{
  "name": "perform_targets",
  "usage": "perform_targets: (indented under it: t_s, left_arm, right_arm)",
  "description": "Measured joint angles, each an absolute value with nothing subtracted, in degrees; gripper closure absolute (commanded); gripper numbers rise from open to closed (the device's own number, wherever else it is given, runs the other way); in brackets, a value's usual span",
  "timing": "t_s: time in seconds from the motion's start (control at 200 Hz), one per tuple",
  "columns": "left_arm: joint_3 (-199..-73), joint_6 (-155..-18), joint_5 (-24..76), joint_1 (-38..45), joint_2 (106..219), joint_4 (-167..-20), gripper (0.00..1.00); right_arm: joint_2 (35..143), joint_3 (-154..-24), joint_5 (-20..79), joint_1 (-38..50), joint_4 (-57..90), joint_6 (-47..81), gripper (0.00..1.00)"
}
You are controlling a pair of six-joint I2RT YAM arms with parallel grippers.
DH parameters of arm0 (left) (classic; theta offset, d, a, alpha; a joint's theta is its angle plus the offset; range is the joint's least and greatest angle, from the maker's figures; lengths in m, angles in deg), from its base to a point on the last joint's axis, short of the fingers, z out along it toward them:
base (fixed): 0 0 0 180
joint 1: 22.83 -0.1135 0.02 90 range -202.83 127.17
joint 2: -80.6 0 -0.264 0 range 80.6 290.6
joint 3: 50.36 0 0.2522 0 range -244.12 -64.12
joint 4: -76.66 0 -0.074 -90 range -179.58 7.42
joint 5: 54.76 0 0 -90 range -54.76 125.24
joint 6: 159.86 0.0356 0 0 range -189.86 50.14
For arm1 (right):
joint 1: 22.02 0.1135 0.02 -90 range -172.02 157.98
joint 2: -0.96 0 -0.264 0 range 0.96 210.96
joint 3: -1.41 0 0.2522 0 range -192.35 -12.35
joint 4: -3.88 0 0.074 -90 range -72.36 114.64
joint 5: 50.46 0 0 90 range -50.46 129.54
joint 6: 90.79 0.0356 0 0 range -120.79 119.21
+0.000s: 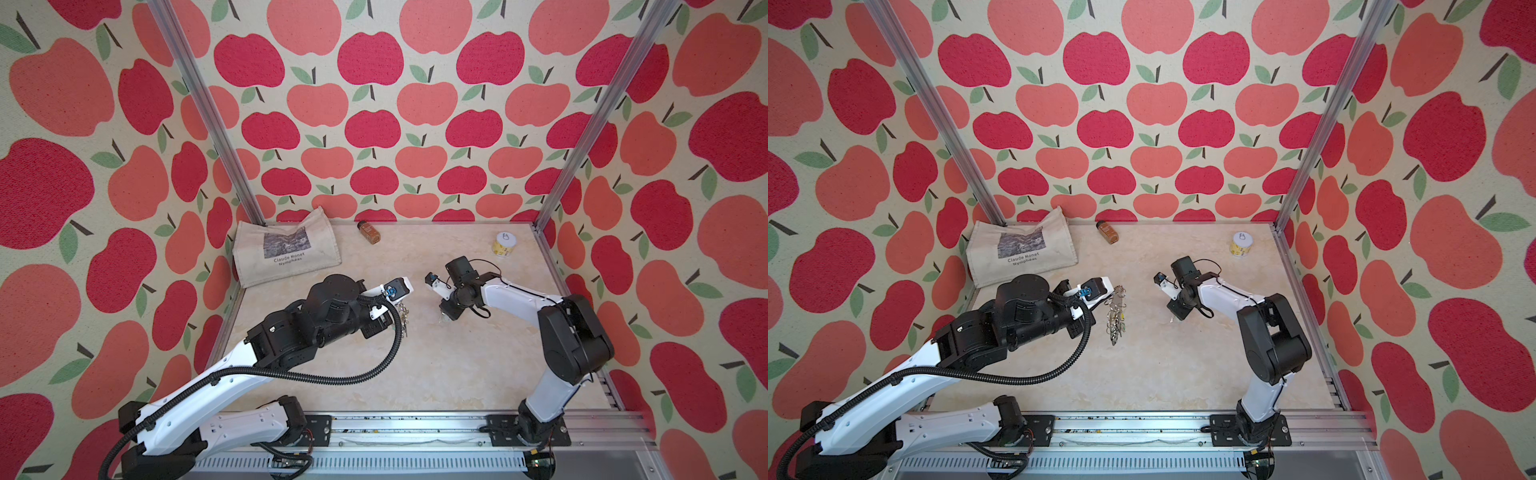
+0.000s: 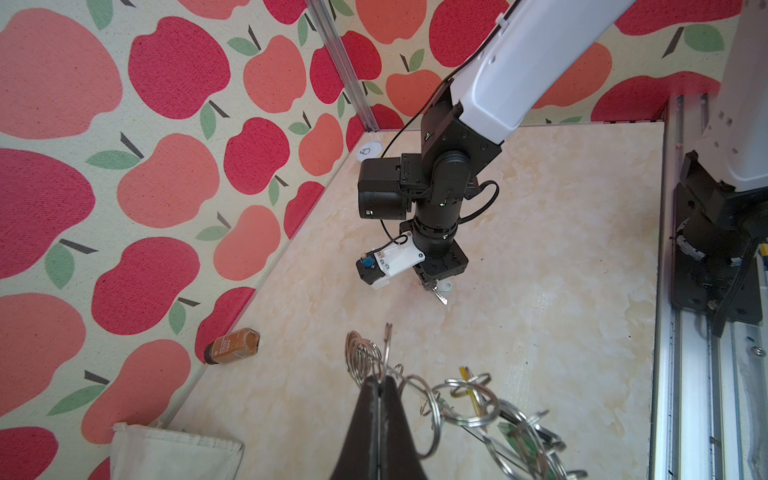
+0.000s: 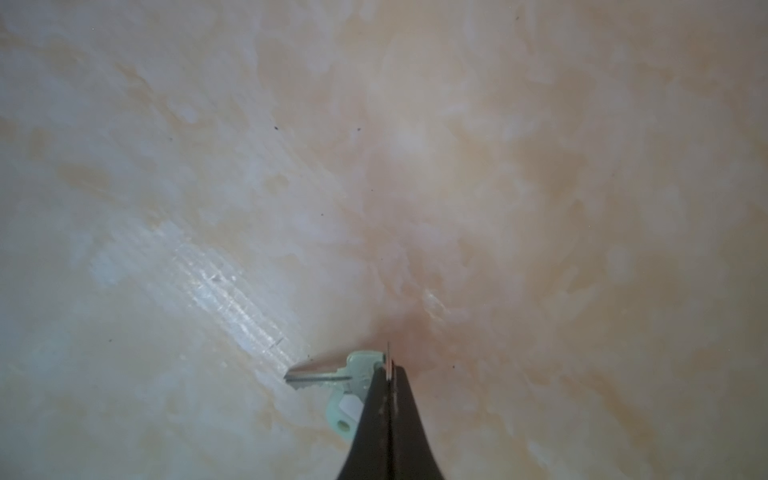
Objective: Put the keys on the keyring
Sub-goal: 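Carry the key with the right gripper toward the plate held by the left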
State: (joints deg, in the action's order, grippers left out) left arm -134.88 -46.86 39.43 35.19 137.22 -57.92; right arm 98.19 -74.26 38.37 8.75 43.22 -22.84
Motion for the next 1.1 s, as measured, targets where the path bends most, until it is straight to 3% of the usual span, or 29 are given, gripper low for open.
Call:
perform_targets:
  t_s: [0.225,0.565,0.81,1.101]
  left_arm:
    - [-135.6,-46.2,39.6,36.0,137.5,-57.7,1.0]
    - [-143.5,-41.5,40.7,40.2,140.6,-55.6,1.0]
    - [-149.7,-36.7,40.9,42.4,143.4,-53.9,1.0]
    - [-152.3,-31.7,42.9,44.0,146.3,-52.5,1.0]
  right_arm:
    - [82.3,-74.3,29.4,8.7,44.6,-22.0,1.0]
    - [64.5,-74.6,6.5,8.5,44.7,-19.3,1.0]
    - [59.1,-79.0,-7.6,8.0,44.0,-16.6,1.0]
    - [57.1,-84.5,-16.4,8.0,44.1,-13.7,1.0]
